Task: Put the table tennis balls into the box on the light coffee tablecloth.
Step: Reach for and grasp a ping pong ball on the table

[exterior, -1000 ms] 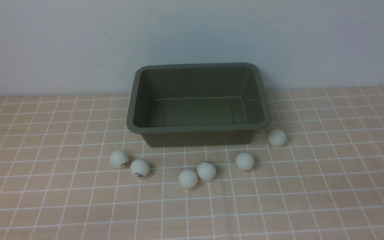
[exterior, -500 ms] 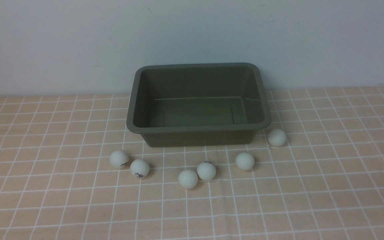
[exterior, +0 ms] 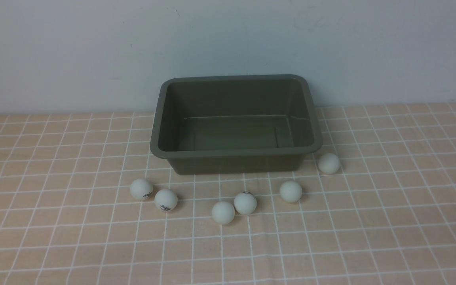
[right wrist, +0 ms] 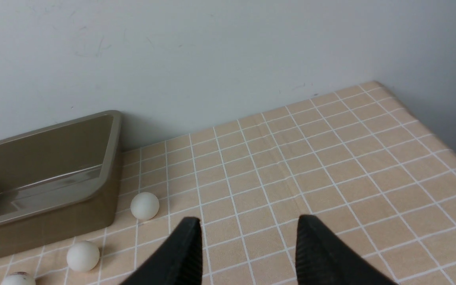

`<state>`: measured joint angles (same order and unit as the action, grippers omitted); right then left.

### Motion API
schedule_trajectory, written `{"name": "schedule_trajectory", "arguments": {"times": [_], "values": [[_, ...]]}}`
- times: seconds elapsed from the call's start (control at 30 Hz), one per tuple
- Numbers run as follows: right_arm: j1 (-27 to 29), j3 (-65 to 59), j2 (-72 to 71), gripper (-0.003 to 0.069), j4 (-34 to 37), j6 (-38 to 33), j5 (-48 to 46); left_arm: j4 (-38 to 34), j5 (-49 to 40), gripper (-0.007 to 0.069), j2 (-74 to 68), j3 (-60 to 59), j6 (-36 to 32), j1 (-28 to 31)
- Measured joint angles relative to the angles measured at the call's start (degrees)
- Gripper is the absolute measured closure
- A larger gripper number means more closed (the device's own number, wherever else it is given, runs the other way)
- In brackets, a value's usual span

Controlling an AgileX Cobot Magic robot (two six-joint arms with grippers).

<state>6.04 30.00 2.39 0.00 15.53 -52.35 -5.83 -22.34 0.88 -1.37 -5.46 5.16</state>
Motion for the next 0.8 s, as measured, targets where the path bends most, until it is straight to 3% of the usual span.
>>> {"name": "schedule_trajectory", "arguments": {"times": [0.37, 0.57, 0.8], "values": [[0.00, 0.00, 0.00, 0.0354, 0.00, 0.00, -0.83, -23.24, 6.31, 0.0558, 0.00, -0.27, 4.57, 0.00], [0.00, 0.00, 0.00, 0.0354, 0.00, 0.00, -1.24, -28.32, 6.47, 0.0558, 0.00, -0.27, 4.82, 0.00], [0.00, 0.00, 0.00, 0.0354, 0.34, 0.00, -1.24, -29.22, 6.47, 0.0558, 0.00, -0.27, 4.88, 0.00]]}}
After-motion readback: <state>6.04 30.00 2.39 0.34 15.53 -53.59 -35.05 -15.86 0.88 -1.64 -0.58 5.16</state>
